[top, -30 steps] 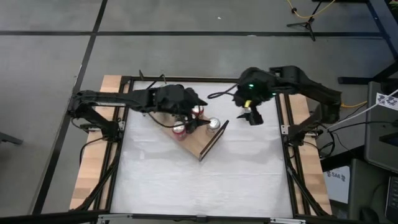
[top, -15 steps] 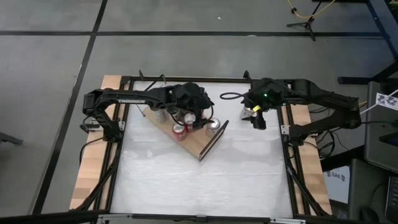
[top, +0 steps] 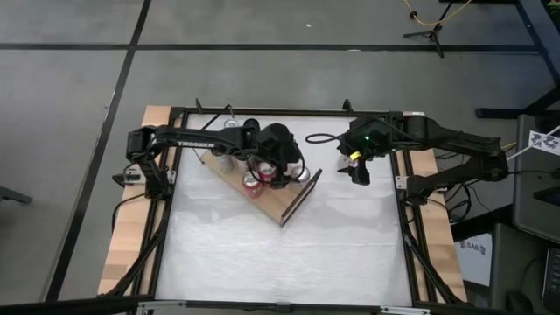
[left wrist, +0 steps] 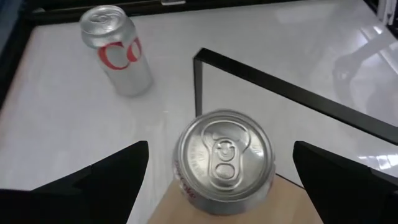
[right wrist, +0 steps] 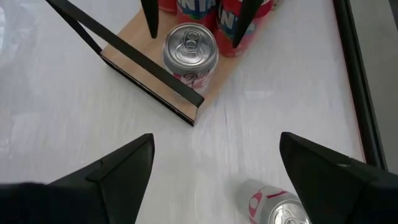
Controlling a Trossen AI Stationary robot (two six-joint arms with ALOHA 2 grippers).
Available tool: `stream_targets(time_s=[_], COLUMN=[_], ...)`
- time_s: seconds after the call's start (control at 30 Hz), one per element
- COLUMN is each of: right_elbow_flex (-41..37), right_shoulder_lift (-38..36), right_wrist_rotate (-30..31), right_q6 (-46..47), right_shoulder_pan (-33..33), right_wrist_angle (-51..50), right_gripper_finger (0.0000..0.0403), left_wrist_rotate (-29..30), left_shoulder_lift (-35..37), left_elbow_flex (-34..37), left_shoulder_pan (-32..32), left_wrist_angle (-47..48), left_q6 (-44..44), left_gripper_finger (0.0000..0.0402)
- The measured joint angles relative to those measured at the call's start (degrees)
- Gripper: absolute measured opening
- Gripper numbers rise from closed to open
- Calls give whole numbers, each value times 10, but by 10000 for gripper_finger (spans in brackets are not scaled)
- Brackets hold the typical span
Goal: Place canned beverage on shelf
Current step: Put the left red-silver soda can on the shelf
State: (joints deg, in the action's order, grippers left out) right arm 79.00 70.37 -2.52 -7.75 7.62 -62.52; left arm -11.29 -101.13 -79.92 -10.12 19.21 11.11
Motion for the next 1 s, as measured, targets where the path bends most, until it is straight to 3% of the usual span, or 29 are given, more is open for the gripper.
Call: stream_targets(time_s=[0.57, 1.0], right_elbow_flex=[0, 0], right_shoulder_lift=[0, 0], right_wrist_rotate=[0, 0], right_q6=[0, 0], right_shoulder_pan=[0, 0], right_wrist_angle=[16, 16], right_gripper_finger=[344, 344], left_wrist_rotate=[7, 33], left_shoulder_lift=[-32, -32], left_elbow_flex=[0, 0], left_shoulder_pan=[15, 21], left_wrist_angle=[0, 0], left_q6=[1, 1], left_gripper_finger=[391, 342])
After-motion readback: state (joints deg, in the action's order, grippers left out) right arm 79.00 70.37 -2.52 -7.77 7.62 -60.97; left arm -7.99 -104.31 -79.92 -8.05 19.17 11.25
